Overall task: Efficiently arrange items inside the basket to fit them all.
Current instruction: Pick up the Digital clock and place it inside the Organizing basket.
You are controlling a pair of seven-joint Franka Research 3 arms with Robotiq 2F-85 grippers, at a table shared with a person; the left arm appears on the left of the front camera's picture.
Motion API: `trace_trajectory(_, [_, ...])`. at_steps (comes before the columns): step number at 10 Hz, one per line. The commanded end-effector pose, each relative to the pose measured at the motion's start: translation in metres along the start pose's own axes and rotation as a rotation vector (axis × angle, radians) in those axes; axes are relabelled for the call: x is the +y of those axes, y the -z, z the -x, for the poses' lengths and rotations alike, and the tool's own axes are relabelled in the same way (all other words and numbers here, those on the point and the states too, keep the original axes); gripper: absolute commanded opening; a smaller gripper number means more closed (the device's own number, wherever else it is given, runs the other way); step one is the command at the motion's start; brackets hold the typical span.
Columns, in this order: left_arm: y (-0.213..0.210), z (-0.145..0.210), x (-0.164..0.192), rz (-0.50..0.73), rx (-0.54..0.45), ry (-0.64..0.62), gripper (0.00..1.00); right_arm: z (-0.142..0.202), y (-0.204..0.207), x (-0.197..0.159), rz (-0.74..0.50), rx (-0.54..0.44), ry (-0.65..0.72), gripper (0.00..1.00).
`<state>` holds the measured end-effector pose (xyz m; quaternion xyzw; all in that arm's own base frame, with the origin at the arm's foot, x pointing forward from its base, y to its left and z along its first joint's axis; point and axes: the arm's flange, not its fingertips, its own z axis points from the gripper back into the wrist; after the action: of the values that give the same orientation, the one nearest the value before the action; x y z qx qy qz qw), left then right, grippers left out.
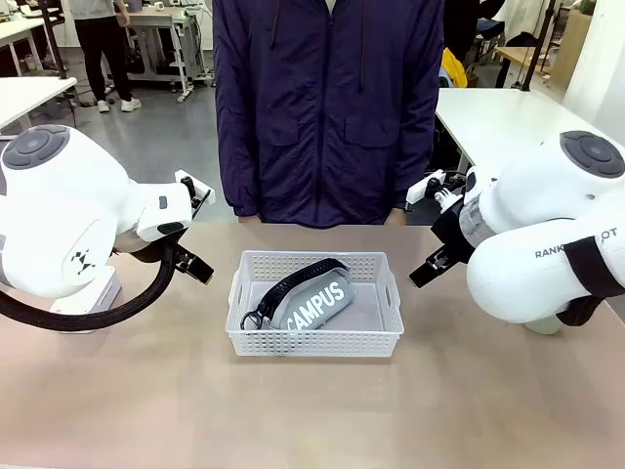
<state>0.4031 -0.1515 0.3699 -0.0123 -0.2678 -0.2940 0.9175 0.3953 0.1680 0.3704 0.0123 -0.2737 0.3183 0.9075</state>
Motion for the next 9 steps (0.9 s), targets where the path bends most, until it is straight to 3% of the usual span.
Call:
trace_trajectory(1, [-0.0001, -0.0001, 0.0000, 0.000, 0.000, 0.000, 1.00, 0.0000, -0.0001, -0.0001, 0.000, 0.000, 0.001, 1.00])
trace_trajectory(8, [0.0000, 0.0000, 0.0000, 0.000, 0.000, 0.000, 1.00, 0.0000, 0.0000, 0.0000, 0.000, 0.000, 0.000, 1.00])
trace_trajectory(9, [-0.0072, 0.0045, 0.0001, 0.017, -0.001, -0.001, 1.00, -0.0007, -0.0027, 0.0007, -0.017, 0.053, 0.014, 1.00])
